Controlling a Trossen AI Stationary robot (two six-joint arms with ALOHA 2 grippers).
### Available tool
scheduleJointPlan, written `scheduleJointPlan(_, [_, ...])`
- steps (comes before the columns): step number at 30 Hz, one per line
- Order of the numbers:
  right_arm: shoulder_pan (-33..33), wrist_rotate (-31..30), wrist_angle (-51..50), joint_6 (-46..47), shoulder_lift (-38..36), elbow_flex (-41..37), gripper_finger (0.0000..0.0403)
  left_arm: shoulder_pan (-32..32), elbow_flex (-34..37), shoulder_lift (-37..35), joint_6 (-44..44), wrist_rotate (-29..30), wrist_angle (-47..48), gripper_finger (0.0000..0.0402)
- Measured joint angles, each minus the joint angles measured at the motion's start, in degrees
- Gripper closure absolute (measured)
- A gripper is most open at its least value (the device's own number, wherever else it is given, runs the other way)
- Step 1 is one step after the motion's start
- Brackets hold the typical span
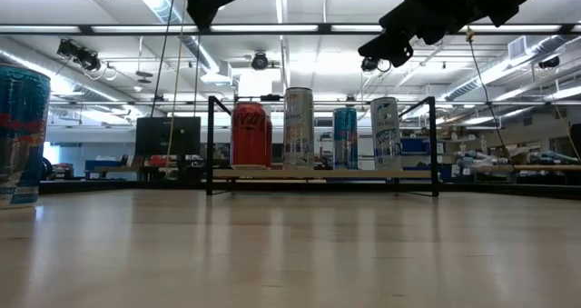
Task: Place canned beverage on shelf
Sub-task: Put the blue soda can aligned with the other blue soda can on the shelf
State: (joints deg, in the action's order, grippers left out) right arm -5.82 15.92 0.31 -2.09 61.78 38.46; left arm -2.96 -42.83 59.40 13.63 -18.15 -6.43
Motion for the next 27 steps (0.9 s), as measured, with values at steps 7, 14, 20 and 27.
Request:
scheduleJointPlan(7, [0.0,0.0,0.03,0.0,0.0,0.0,0.0069,0.99,-4.67,-0.12,1.93,4.29,12.61,0.0026])
scheduleJointPlan(14, [0.0,0.0,0.05,0.0,-0.01,0.0,0.0069,5.3,-19.72,2.69,2.88,15.11,39.35,0.0026])
scheduleJointPlan(20, [0.0,0.0,-0.02,0.0,0.0,0.0,0.0069,9.06,-24.41,4.38,16.09,23.11,51.78,0.0026])
scheduleJointPlan(27, [0.09,0.01,-0.39,0.02,0.0,0.0,0.0069,10.73,-24.59,4.46,31.0,26.1,66.24,0.0026])
